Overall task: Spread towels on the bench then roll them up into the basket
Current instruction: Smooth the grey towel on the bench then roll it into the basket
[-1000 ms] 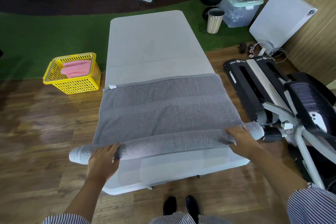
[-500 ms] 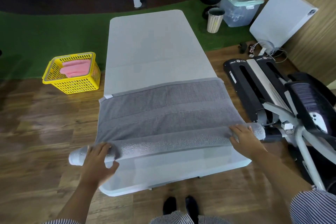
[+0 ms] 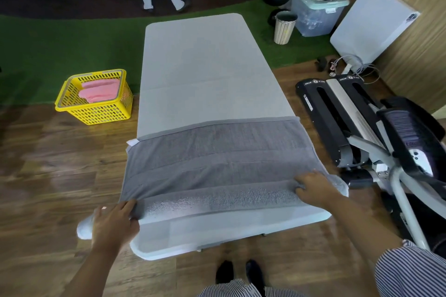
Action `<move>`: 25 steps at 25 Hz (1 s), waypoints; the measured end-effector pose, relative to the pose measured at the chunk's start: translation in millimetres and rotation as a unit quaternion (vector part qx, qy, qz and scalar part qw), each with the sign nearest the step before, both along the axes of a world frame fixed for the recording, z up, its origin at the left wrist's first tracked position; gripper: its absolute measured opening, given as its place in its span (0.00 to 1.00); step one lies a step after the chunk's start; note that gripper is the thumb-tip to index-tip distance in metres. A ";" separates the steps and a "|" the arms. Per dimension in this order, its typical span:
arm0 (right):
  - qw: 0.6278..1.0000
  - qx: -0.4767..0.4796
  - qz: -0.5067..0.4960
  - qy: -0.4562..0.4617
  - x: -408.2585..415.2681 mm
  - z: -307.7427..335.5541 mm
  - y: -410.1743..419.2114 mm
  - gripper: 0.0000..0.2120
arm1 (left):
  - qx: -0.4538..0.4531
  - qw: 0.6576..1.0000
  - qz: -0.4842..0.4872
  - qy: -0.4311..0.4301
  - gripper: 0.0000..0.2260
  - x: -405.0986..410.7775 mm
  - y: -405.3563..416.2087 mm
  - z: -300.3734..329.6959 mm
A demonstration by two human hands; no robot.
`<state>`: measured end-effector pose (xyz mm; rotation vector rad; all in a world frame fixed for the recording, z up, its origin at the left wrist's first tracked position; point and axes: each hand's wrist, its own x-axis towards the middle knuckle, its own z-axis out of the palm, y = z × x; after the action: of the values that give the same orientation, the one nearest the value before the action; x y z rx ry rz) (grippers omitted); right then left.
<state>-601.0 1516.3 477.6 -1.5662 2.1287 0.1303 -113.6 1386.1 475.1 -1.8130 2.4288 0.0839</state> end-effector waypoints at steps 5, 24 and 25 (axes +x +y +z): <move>0.994 -0.107 -0.003 -0.005 1.3 -6.4 6.0 0.14 | -0.040 0.995 -0.063 0.069 0.21 -15.4 7.2 -6.1; 0.992 -0.128 0.020 -0.011 0.7 -4.5 17.8 0.20 | -0.026 0.989 -0.096 0.109 0.21 -28.3 16.7 -8.9; 0.994 -0.100 0.038 -0.009 -0.6 -6.4 21.7 0.25 | -0.017 0.990 -0.095 0.106 0.22 -28.8 18.7 -11.5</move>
<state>-601.6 1538.1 471.2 -1.7546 2.1238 -0.0733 -142.4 1404.9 463.6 -1.6516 2.7514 0.2328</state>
